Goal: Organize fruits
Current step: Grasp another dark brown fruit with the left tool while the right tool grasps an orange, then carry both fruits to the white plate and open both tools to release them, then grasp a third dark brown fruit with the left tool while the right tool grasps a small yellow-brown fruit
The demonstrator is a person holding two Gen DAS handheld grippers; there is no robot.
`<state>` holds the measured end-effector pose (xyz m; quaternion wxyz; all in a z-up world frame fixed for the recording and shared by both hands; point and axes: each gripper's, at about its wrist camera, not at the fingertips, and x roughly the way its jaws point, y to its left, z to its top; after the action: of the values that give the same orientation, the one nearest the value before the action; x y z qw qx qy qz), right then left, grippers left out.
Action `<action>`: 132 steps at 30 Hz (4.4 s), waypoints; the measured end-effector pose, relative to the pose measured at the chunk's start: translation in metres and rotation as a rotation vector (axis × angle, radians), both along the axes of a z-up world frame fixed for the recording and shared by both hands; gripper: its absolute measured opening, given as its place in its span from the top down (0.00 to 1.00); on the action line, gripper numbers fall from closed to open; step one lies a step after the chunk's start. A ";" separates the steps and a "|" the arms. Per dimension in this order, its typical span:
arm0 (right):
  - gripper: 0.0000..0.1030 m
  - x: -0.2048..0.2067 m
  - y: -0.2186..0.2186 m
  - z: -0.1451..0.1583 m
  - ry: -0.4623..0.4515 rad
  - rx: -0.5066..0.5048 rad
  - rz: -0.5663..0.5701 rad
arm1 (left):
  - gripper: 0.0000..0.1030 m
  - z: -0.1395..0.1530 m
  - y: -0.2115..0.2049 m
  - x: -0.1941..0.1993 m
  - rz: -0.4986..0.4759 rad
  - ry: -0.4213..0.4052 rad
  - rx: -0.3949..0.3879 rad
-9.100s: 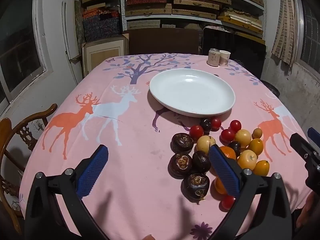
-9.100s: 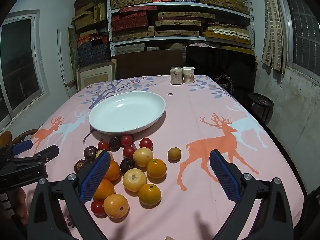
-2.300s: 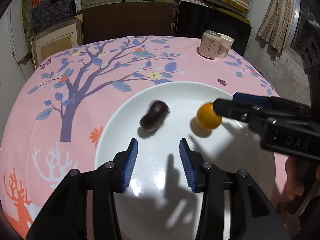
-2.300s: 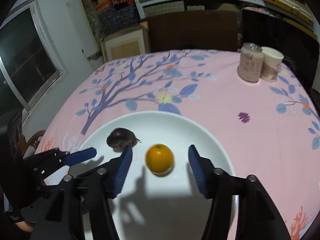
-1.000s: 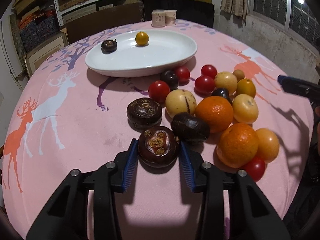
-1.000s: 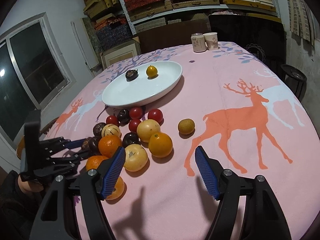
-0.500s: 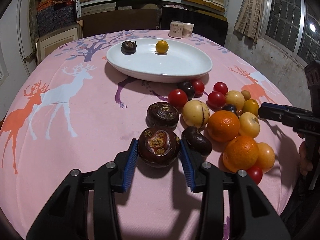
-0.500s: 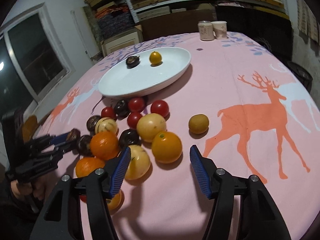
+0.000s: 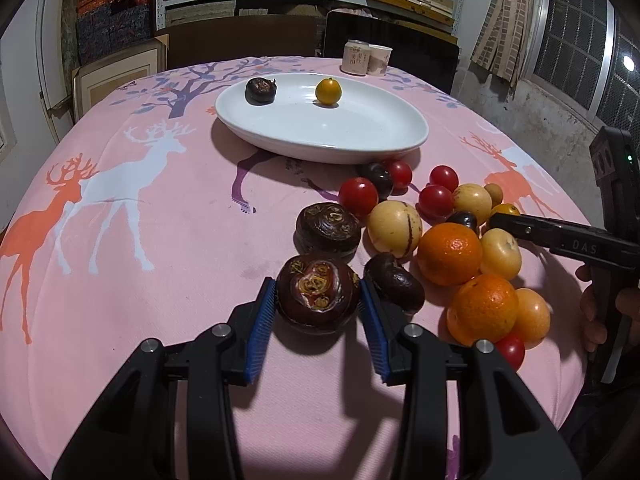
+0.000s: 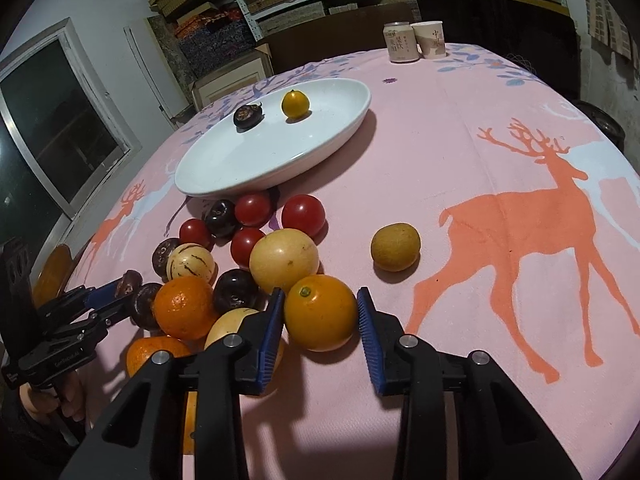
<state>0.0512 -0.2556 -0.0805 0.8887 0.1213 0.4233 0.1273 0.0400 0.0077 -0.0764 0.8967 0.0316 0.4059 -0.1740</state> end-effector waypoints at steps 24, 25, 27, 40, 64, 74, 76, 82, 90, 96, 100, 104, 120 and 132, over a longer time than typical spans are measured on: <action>0.64 -0.011 -0.011 0.002 -0.037 0.092 -0.001 | 0.60 -0.009 -0.004 0.011 0.025 0.065 0.047; 0.64 -0.011 -0.011 0.002 -0.037 0.093 0.000 | 0.60 -0.010 -0.005 0.011 0.022 0.067 0.051; 0.64 -0.011 -0.011 0.002 -0.037 0.094 0.002 | 0.58 -0.009 -0.005 0.012 0.019 0.069 0.053; 0.64 -0.012 -0.012 0.001 -0.042 0.108 -0.006 | 0.61 0.001 0.003 0.001 0.055 -0.009 0.002; 0.64 0.023 -0.013 0.077 -0.139 0.069 0.074 | 0.60 0.066 0.001 0.036 0.040 -0.126 -0.004; 0.64 0.145 0.027 0.081 -0.098 -0.060 0.109 | 0.60 0.054 -0.025 0.169 0.035 -0.040 0.043; 0.64 0.168 0.034 0.069 -0.077 -0.090 0.118 | 0.60 0.045 -0.030 0.193 0.041 -0.022 0.055; 0.63 0.213 0.046 0.042 -0.035 -0.134 0.120 | 0.60 0.020 -0.033 0.242 0.066 0.041 0.071; 0.55 0.205 0.041 0.055 -0.086 -0.114 0.089 | 0.33 0.034 -0.021 0.227 0.090 -0.004 0.005; 0.49 0.146 0.023 0.074 -0.115 -0.062 0.069 | 0.27 0.057 -0.014 0.156 0.033 -0.061 0.006; 0.49 0.088 0.010 0.074 -0.126 -0.027 0.061 | 0.27 0.052 -0.006 0.093 -0.026 -0.045 0.014; 0.49 0.031 -0.003 0.062 -0.144 -0.011 0.040 | 0.27 0.034 0.001 0.034 -0.084 -0.009 0.030; 0.48 -0.031 -0.015 0.028 -0.091 -0.004 -0.008 | 0.61 -0.006 -0.052 0.001 -0.197 0.026 0.172; 0.48 -0.003 -0.021 0.016 -0.063 -0.111 -0.076 | 0.62 0.007 -0.023 0.005 -0.095 0.003 -0.018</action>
<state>0.0486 -0.2770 -0.0640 0.9112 0.0837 0.3966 0.0737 0.0450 -0.0150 -0.0695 0.8870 0.0425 0.4039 -0.2200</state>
